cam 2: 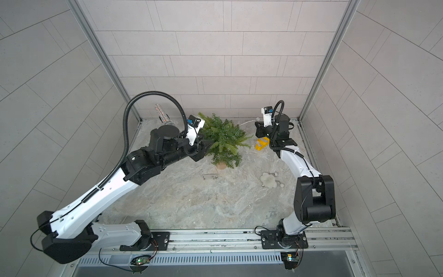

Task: Remove string lights from the small christmas tree
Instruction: Remove the light string from the Christmas tree.

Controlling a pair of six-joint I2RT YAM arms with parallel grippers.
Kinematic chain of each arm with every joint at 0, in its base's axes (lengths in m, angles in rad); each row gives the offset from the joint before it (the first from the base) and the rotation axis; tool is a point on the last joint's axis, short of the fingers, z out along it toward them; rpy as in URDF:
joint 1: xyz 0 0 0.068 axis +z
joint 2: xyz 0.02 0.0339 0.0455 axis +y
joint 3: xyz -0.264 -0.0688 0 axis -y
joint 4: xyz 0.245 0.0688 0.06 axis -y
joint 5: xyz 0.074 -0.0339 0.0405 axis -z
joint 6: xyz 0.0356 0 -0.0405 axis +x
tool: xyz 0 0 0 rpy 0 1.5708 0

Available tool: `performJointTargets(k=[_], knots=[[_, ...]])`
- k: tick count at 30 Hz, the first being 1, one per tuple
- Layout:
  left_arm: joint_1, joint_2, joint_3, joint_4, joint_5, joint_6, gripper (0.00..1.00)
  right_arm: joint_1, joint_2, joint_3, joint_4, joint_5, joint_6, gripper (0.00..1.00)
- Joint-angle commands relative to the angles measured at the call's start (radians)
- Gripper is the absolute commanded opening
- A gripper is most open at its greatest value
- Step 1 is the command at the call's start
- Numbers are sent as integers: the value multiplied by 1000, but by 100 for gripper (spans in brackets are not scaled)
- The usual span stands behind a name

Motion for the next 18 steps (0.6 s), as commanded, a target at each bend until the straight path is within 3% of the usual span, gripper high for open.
performJointTargets(k=[1, 5, 18], knots=[[14, 101, 112, -42, -33, 68, 62, -1, -29, 1, -15, -4, 0, 0], [35, 212, 217, -37, -73, 89, 76, -1, -37, 8, -28, -9, -4, 0], [73, 360, 339, -45, -113, 73, 75, -2, -64, 3, -55, -4, -17, 0]])
